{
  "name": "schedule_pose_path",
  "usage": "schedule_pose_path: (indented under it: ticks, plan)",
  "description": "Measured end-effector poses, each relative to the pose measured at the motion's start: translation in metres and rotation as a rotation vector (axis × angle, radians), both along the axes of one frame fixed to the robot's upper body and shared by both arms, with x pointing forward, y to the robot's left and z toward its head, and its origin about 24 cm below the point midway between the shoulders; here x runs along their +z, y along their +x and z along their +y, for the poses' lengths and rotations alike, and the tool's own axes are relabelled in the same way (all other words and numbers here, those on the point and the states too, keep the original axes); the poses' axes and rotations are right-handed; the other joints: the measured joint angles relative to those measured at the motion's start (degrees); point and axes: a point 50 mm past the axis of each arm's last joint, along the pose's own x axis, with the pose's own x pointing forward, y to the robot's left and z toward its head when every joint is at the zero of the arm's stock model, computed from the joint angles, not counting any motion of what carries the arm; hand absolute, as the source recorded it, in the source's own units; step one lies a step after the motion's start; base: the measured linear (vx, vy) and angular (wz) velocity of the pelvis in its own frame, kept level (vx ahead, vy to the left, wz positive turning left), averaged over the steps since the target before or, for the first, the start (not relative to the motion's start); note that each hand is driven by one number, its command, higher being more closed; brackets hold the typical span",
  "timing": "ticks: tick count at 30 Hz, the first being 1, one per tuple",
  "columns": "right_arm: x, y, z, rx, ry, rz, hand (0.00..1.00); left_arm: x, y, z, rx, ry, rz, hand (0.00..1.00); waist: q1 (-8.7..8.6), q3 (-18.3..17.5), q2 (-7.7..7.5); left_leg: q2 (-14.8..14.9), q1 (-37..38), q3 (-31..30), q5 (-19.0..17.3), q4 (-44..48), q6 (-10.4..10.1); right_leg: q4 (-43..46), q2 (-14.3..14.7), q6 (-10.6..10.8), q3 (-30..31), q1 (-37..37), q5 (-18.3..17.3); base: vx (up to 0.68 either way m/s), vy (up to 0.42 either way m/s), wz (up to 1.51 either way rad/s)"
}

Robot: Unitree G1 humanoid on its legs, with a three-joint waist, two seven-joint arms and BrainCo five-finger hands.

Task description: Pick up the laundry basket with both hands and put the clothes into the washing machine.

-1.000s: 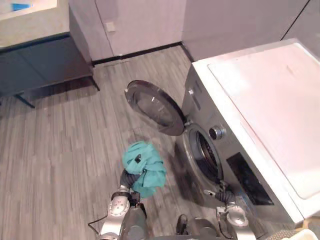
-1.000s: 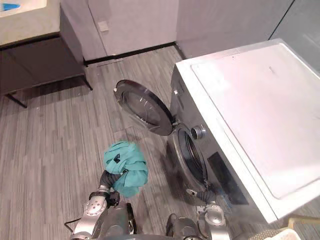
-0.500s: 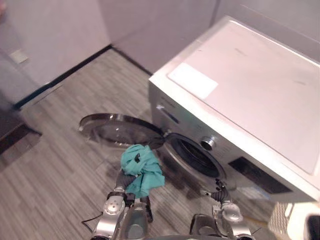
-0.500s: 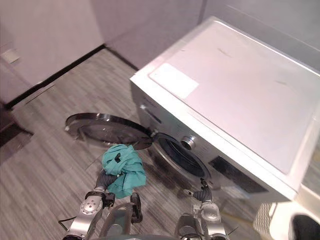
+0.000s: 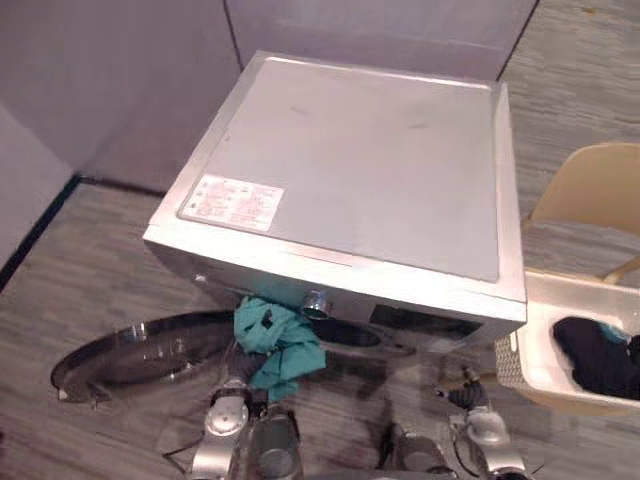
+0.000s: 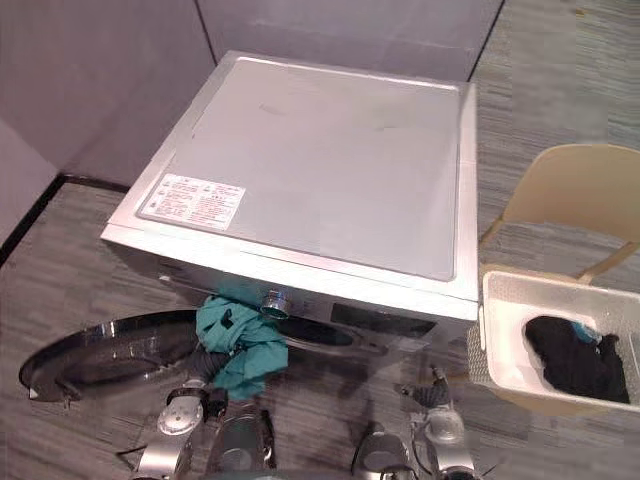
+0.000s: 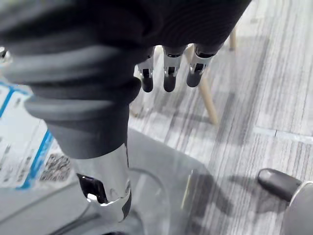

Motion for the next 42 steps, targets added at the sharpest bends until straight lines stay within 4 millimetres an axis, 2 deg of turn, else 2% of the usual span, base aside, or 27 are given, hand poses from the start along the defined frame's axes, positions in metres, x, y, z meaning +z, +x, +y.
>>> schedule_pose_path:
  ticks: [1, 2, 4, 6, 9, 10, 12, 14, 15, 19, 20, 24, 26, 30, 32, 34, 35, 37, 38, 40, 42]
  plan:
    - [-0.001, -0.001, 0.001, -0.013, 0.008, 0.001, 0.00, -0.002, -0.001, 0.002, 0.000, 0.006, 0.010, 1.00, 0.06, 0.32, -0.68, -0.17, 0.95, 0.45, -0.29, -0.27, -0.29, 0.85, -0.30, 0.52, 0.54, -0.32, -0.34, 0.08, 0.138, -0.39]
    - [-0.003, -0.003, 0.007, -0.016, 0.024, 0.003, 0.00, -0.001, 0.000, 0.003, -0.008, 0.017, 0.011, 1.00, -0.29, 0.51, -2.27, -1.68, 1.08, 1.28, -0.21, -0.56, -0.12, 2.94, -2.26, 1.32, 1.48, -1.85, -0.99, 0.03, 0.048, -0.15]
    - [-0.004, -0.005, 0.010, -0.019, 0.029, 0.006, 0.00, -0.001, 0.001, 0.002, -0.017, 0.019, 0.011, 1.00, -0.25, 1.13, -3.18, -3.02, 0.86, 2.08, -0.45, 0.65, 0.26, 6.11, -4.49, 1.58, 1.84, -3.22, -1.50, 0.00, 0.106, -0.07]
    - [-0.004, -0.004, 0.009, -0.020, 0.028, 0.004, 0.00, -0.001, 0.000, -0.002, -0.032, 0.016, 0.011, 1.00, -0.22, 1.25, -3.28, -4.04, 0.70, 2.80, -1.27, 2.50, 1.29, 9.87, -6.25, 1.85, 3.30, -4.81, -2.21, -0.05, 0.119, -0.07]
    - [0.000, 0.003, 0.010, -0.015, 0.026, -0.017, 0.00, 0.003, 0.003, -0.003, -0.035, 0.016, -0.010, 1.00, -0.11, 2.72, -3.01, -4.10, -1.32, 3.26, -4.85, 7.55, 2.38, 15.64, -7.78, 3.10, 4.61, -7.55, -5.16, -0.11, 0.067, -0.08]
    - [0.002, 0.010, 0.010, -0.019, 0.033, -0.034, 0.00, 0.008, 0.008, -0.003, -0.024, 0.022, -0.035, 1.00, -0.14, 4.12, -3.15, -3.92, -3.73, 2.94, -6.14, 11.34, 2.68, 18.95, -8.62, 4.01, 4.79, -9.39, -7.16, -0.18, 0.011, 0.11]
    - [0.006, 0.020, 0.010, -0.024, 0.039, -0.061, 0.00, 0.021, 0.020, -0.004, -0.008, 0.022, -0.100, 1.00, -0.17, 6.77, -3.38, -3.85, -9.27, 1.38, -7.80, 17.76, 3.04, 26.22, -9.98, 4.01, 4.94, -14.32, -10.23, -0.28, -0.006, 0.25]
    - [0.006, 0.023, 0.011, -0.037, 0.049, -0.061, 0.00, 0.025, 0.026, -0.004, 0.012, 0.008, -0.123, 1.00, -0.13, 7.77, -3.50, -3.93, -13.09, 0.03, -9.00, 21.46, 2.65, 30.58, -10.87, 3.87, 4.77, -17.46, -12.09, -0.23, -0.022, 0.33]
    - [0.009, 0.031, 0.010, -0.048, 0.052, -0.077, 0.00, 0.031, 0.032, -0.004, 0.027, 0.001, -0.151, 1.00, 0.13, 8.88, -3.63, -3.92, -16.63, -1.37, -9.82, 25.07, 2.71, 34.79, -11.59, 3.19, 4.48, -20.27, -14.22, -0.22, -0.030, 0.34]
    - [0.019, 0.046, 0.008, -0.074, 0.038, -0.129, 0.00, 0.042, 0.046, -0.005, 0.056, -0.007, -0.207, 1.00, 1.15, 10.05, -3.69, -3.92, -26.40, -4.20, -10.64, 32.98, 2.96, 43.79, -13.10, 2.64, 3.45, -27.88, -17.70, -0.19, -0.036, 0.33]
    - [0.023, 0.055, 0.011, -0.072, 0.047, -0.153, 0.00, 0.048, 0.052, -0.007, 0.071, -0.027, -0.234, 1.00, 1.61, 10.61, -4.11, -3.84, -30.39, -5.06, -10.82, 35.93, 2.92, 47.26, -13.72, 2.27, 3.52, -31.42, -18.82, -0.15, -0.023, 0.17]
    - [0.042, 0.079, 0.018, -0.082, 0.060, -0.256, 0.00, 0.061, 0.066, -0.012, 0.107, -0.049, -0.291, 1.00, 2.81, 11.53, -4.37, -2.07, -40.03, -5.90, -12.64, 44.92, 2.77, 56.49, -13.75, 0.96, 5.97, -41.32, -20.99, -0.11, 0.000, -0.15]
    - [0.060, 0.091, 0.019, -0.094, 0.067, -0.357, 0.00, 0.079, 0.078, -0.017, 0.104, -0.063, -0.367, 1.00, 2.92, 11.91, -4.49, -0.81, -46.42, -6.38, -14.10, 50.55, 2.89, 62.08, -13.68, 0.67, 7.73, -47.94, -22.42, -0.08, 0.018, -0.24]
    - [0.080, 0.101, 0.023, -0.098, 0.080, -0.472, 0.00, 0.108, 0.097, -0.026, 0.085, -0.076, -0.475, 1.00, 2.72, 13.26, -5.63, 0.82, -51.54, -6.67, -16.29, 57.29, 2.76, 69.02, -13.39, 0.36, 10.33, -54.03, -24.23, -0.06, 0.009, -0.24]
    - [0.093, 0.106, 0.024, -0.103, 0.077, -0.538, 0.00, 0.130, 0.110, -0.042, 0.028, -0.088, -0.549, 1.00, 2.81, 13.41, -5.88, 2.02, -55.32, -7.26, -17.19, 61.10, 2.57, 72.85, -12.66, -0.01, 11.50, -58.12, -25.34, -0.06, -0.038, -0.23]
    - [0.101, 0.109, 0.025, -0.100, 0.074, -0.575, 0.00, 0.142, 0.117, -0.053, -0.016, -0.093, -0.588, 1.00, 2.71, 13.70, -6.35, 2.35, -57.09, -7.40, -17.46, 62.81, 2.50, 74.85, -12.55, -0.42, 12.37, -60.44, -25.73, -0.06, -0.044, -0.15]
    - [0.109, 0.111, 0.024, -0.097, 0.069, -0.614, 0.00, 0.158, 0.124, -0.068, -0.062, -0.094, -0.636, 1.00, 2.51, 13.77, -6.44, 2.69, -59.36, -7.75, -17.53, 64.48, 2.53, 76.68, -12.34, -0.58, 12.85, -62.84, -26.03, -0.05, -0.041, -0.13]
    - [0.117, 0.113, 0.024, -0.093, 0.067, -0.650, 0.00, 0.176, 0.131, -0.080, -0.110, -0.088, -0.690, 1.00, 2.41, 13.78, -6.47, 3.21, -62.10, -8.47, -17.54, 65.99, 2.51, 78.10, -11.64, -0.84, 13.16, -65.40, -26.14, -0.07, -0.056, -0.16]
    - [0.123, 0.115, 0.024, -0.089, 0.065, -0.682, 0.00, 0.194, 0.137, -0.091, -0.149, -0.085, -0.742, 1.00, 1.99, 13.91, -6.75, 3.30, -64.21, -8.79, -17.52, 67.17, 2.49, 79.57, -11.48, -0.97, 13.80, -67.77, -26.20, -0.07, -0.058, -0.13]
    - [0.131, 0.117, 0.025, -0.083, 0.065, -0.716, 0.00, 0.213, 0.142, -0.099, -0.163, -0.079, -0.798, 1.00, 1.18, 14.07, -7.09, 3.34, -65.69, -8.71, -17.52, 68.08, 2.49, 80.73, -11.31, -1.11, 14.19, -69.76, -26.28, -0.05, -0.056, -0.10]
    - [0.139, 0.118, 0.025, -0.078, 0.060, -0.763, 0.00, 0.249, 0.151, -0.107, -0.177, -0.036, -0.905, 1.00, 0.91, 14.09, -7.24, 4.07, -67.73, -8.96, -17.46, 68.83, 2.41, 81.38, -10.47, -1.46, 14.73, -72.00, -26.08, -0.03, -0.056, -0.19]
